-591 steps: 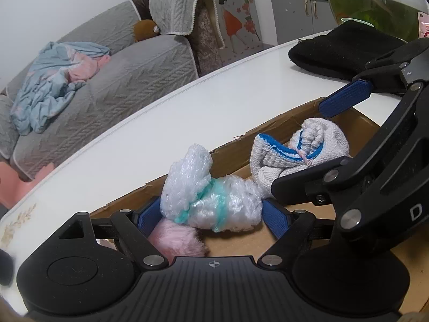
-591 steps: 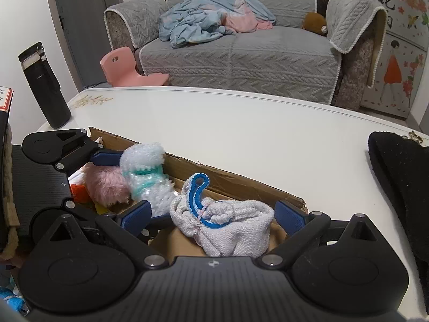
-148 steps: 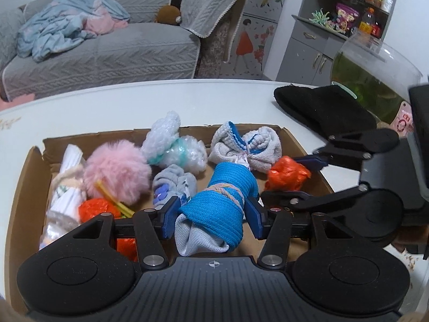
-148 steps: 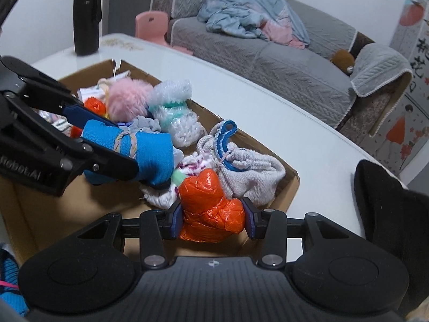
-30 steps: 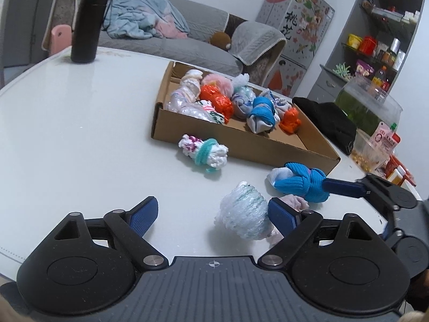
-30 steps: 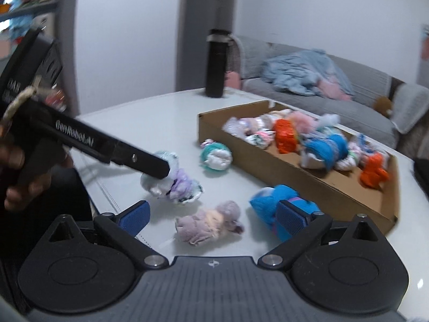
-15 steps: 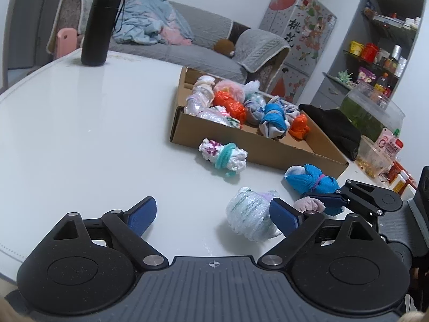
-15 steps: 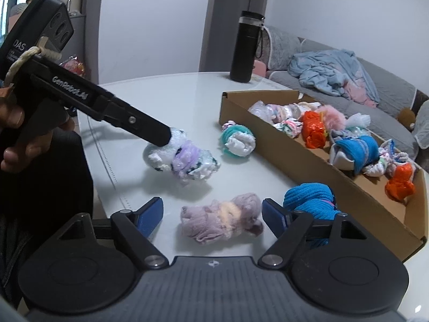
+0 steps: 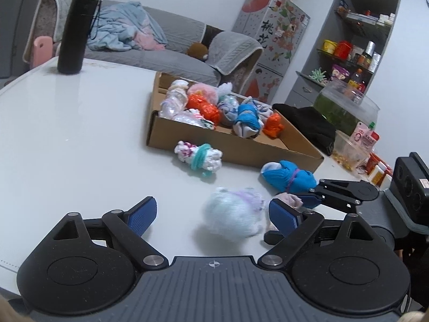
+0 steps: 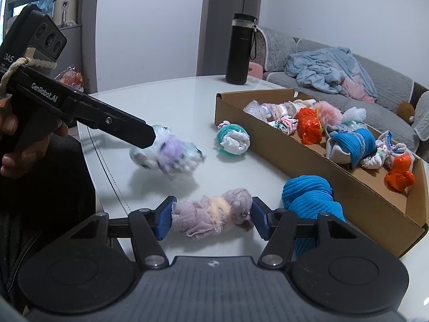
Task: Organize objects
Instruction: 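Grasp the bubble-wrap bundle with the left gripper while the right grasps the lilac sock bundle, then carry both bundles over the tray with both grippers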
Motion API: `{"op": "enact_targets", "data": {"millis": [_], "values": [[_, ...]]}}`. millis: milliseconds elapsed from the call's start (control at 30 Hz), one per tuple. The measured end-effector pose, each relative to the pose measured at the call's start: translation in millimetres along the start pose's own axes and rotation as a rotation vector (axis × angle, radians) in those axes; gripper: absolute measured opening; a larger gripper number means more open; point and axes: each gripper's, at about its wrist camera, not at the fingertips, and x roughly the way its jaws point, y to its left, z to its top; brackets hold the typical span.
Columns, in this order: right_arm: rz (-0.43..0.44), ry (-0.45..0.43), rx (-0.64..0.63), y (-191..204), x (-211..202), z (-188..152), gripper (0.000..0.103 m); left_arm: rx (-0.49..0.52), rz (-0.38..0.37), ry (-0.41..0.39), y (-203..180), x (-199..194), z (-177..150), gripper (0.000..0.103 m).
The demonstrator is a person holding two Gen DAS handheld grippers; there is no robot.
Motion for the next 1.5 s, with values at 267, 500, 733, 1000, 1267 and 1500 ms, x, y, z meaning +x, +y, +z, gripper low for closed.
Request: {"op": "enact_targets", "data": {"millis": [267,500,733,1000,1267,1500], "values": [[-0.004,-0.001,0.009,0.7,-0.5,-0.5,0.056,0.083,0.019,0.03,-7.3,15.3,-6.9,0.091],[0.002,0.001,0.007,3.3,-1.4,0.5,0.055,0.154,-0.028,0.059,-20.7,19.9,-11.6,0.062],[0.007,-0.027,0.012,4.5,-14.0,10.7,0.055,0.16,-0.032,0.04,-26.9,9.2,2.1,0.059],[-0.035,-0.093,-0.01,-11.4,-54.9,41.1,0.055,0.211,-0.013,0.01,-46.5,1.0,52.4,0.059],[-0.113,-0.145,0.011,-56.1,-85.4,71.0,0.055,0.239,0.022,0.004,-64.8,18.2,100.3,0.059],[-0.177,-0.121,0.007,-104.4,-74.9,96.5,0.055,0.288,0.051,0.017,-79.8,54.4,145.9,0.06]]}}
